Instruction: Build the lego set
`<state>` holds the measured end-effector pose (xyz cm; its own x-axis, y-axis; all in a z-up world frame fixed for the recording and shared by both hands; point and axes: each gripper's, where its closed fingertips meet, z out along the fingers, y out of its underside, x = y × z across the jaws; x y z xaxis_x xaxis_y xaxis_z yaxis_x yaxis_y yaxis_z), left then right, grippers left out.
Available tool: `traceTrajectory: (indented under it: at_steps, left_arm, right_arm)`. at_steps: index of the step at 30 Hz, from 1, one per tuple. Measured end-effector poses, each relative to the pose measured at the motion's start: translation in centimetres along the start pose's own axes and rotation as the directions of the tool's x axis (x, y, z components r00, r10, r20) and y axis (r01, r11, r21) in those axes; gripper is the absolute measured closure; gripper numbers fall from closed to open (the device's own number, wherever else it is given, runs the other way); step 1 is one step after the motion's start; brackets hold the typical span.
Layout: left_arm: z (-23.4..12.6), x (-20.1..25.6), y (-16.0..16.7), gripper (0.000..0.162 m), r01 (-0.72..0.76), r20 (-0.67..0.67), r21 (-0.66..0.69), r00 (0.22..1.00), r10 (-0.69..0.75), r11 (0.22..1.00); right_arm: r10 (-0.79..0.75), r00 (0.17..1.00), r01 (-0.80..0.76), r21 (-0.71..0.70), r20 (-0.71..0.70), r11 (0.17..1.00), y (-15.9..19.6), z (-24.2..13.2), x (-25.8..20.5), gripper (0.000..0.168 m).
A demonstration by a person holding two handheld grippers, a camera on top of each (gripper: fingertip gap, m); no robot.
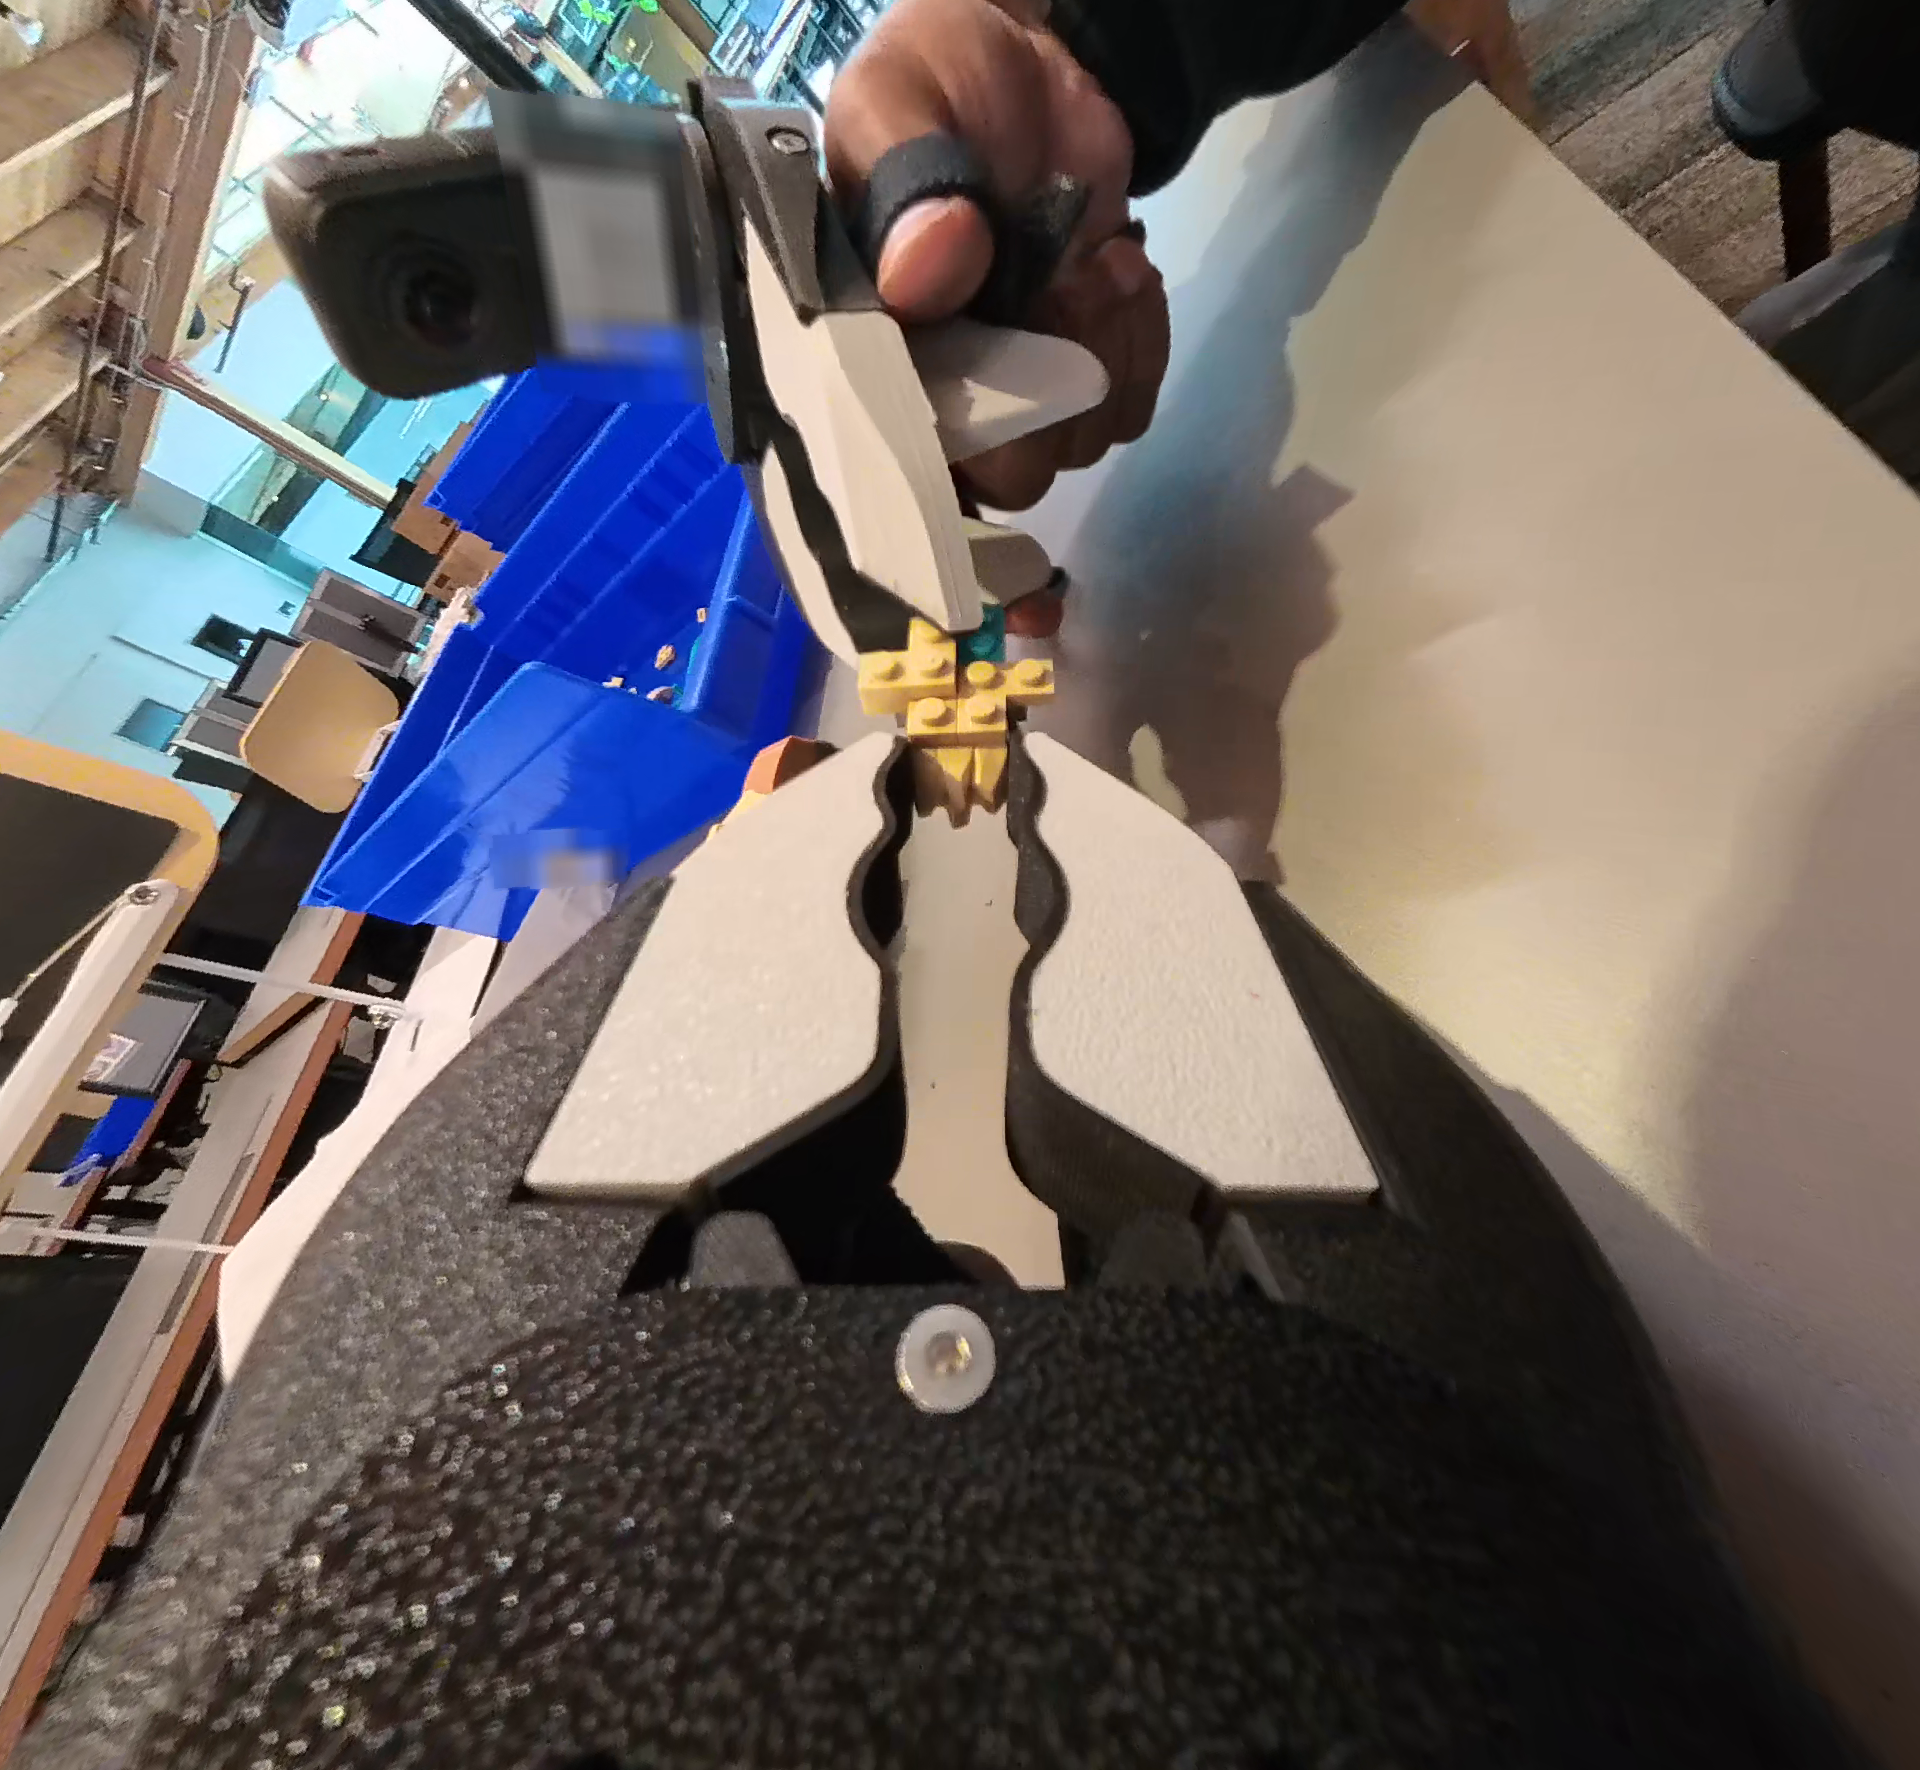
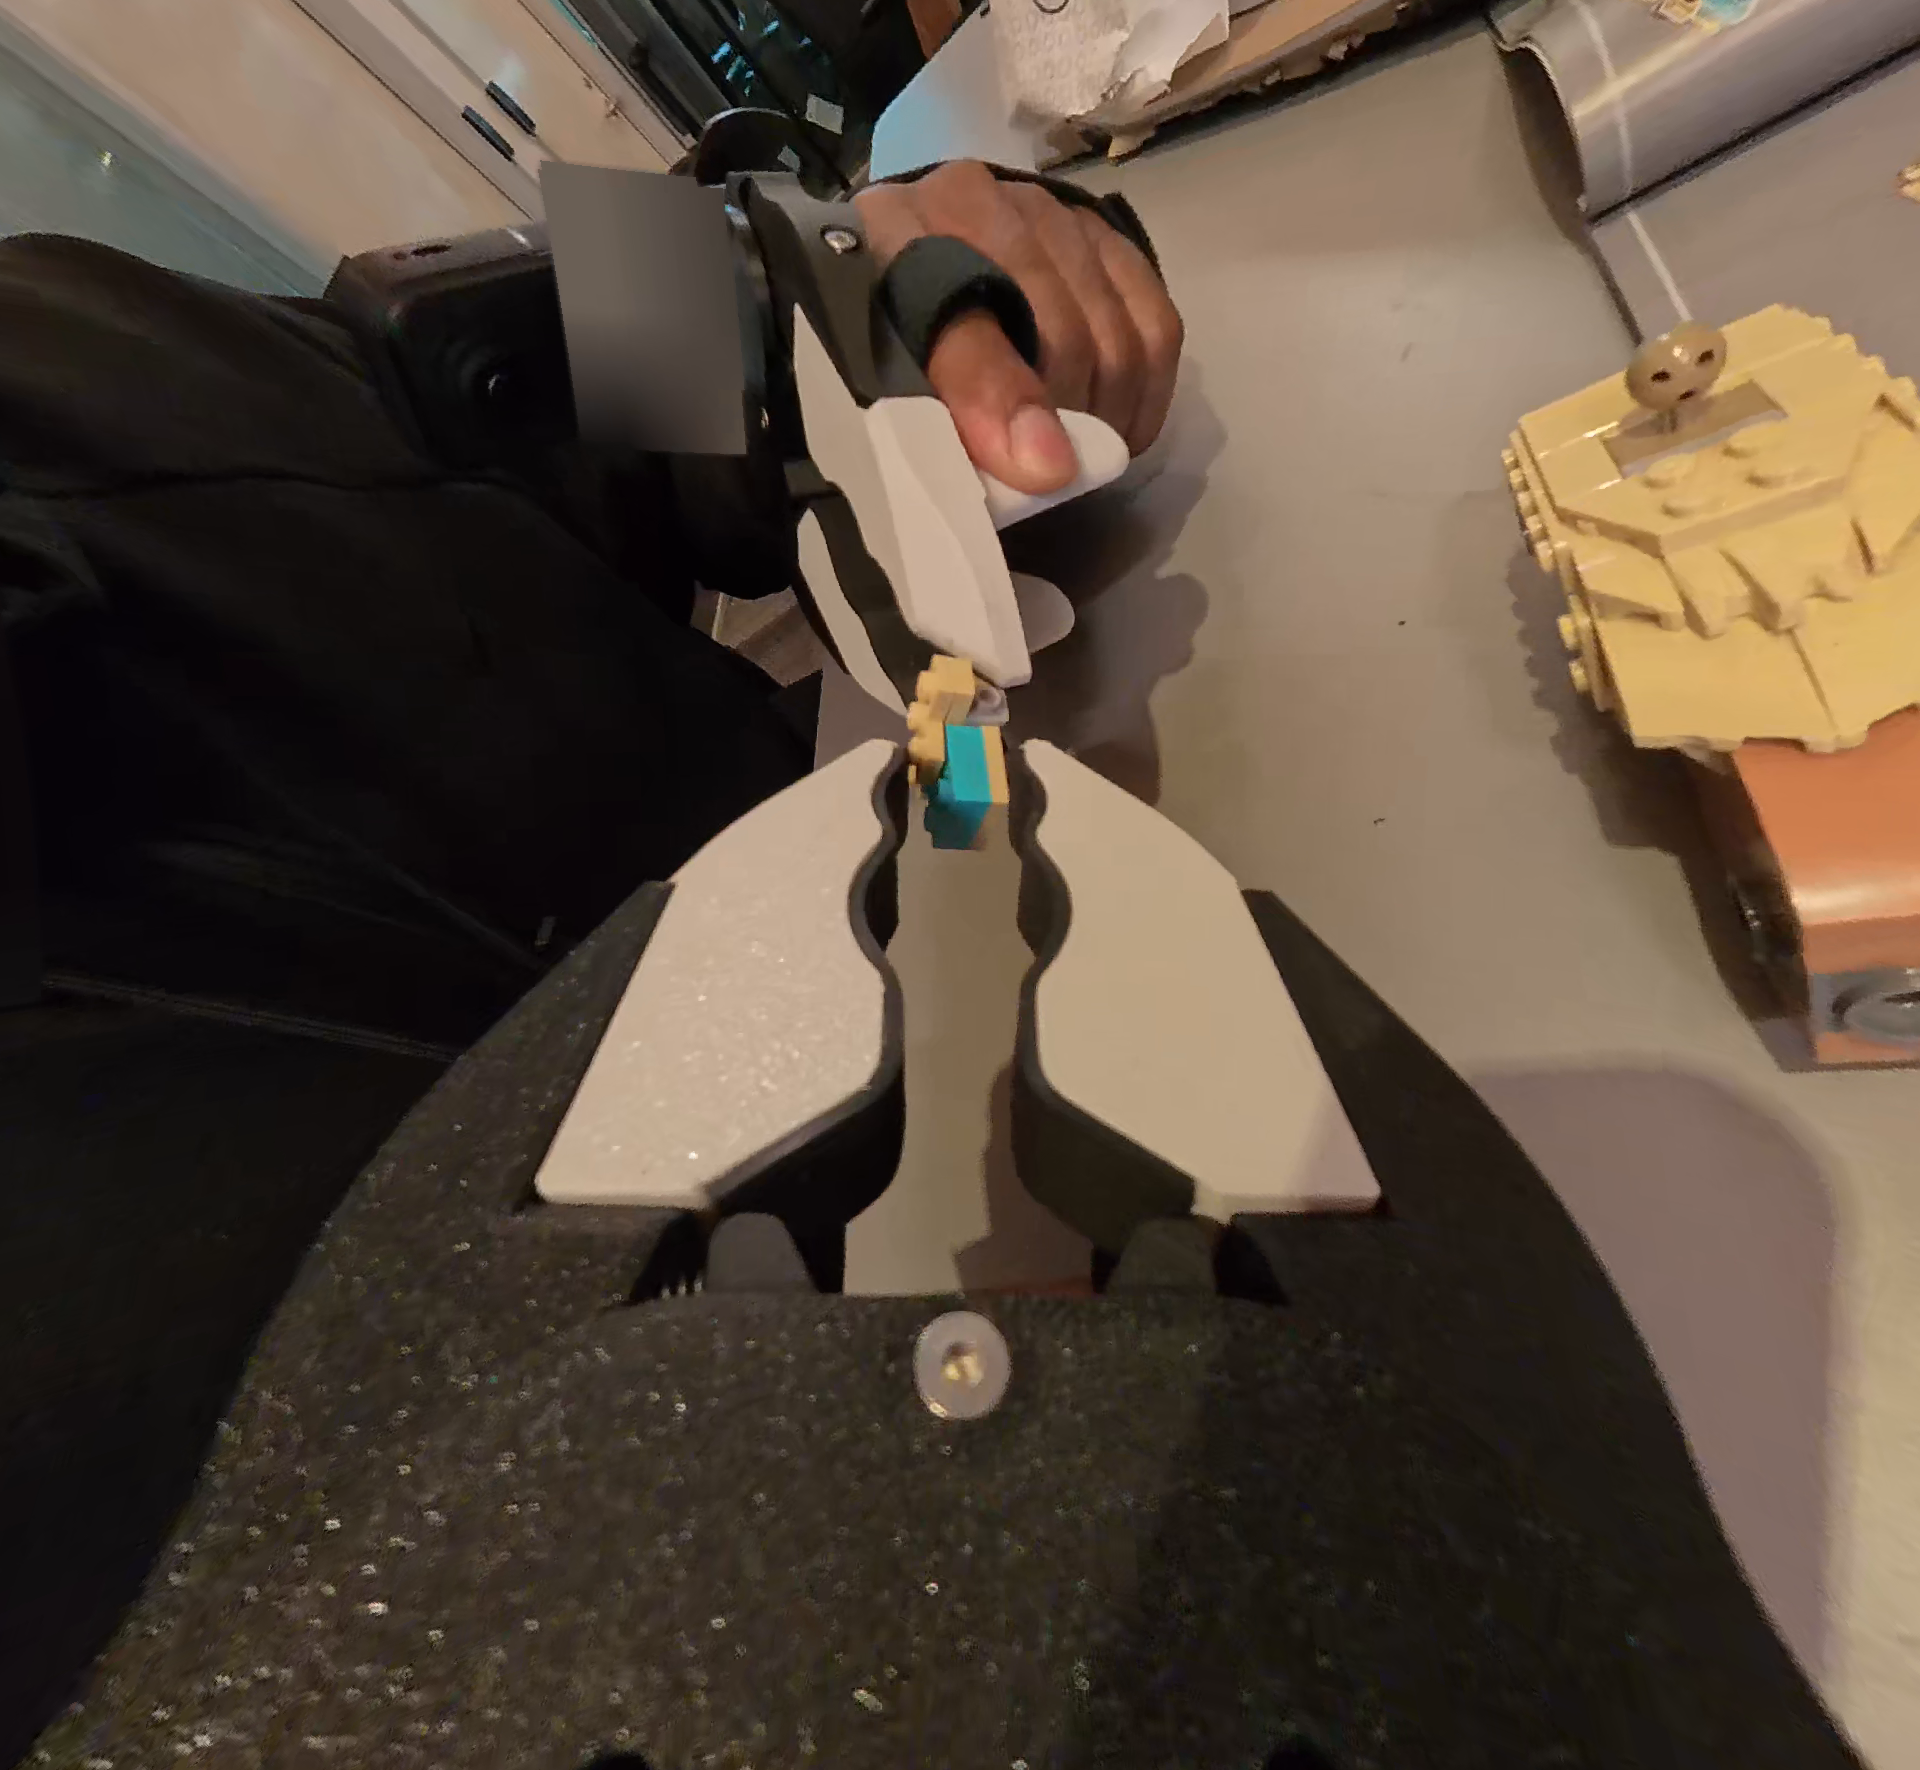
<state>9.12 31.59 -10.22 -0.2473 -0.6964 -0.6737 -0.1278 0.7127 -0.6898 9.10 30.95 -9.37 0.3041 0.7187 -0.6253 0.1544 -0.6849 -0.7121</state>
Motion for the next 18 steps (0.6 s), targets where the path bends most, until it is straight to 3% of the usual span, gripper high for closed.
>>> traceTrajectory:
  at_steps: [10,18]
  left_arm:
    - [-0.13,-0.15,-0.24,0.145,0.030,-0.008,0.034,1.000,-0.029,0.999]
    - [-0.03,0.23,0.04,0.146,0.077,-0.047,0.017,0.996,-0.076,0.997]
  right_arm:
    - [-0.079,0.997,0.079,0.014,-0.011,0.997,-0.16,0.03,-0.34,0.153]
    - [-0.040,0.999,0.040,0.012,0.006,0.999,0.17,0.19,-0.17,0.153]
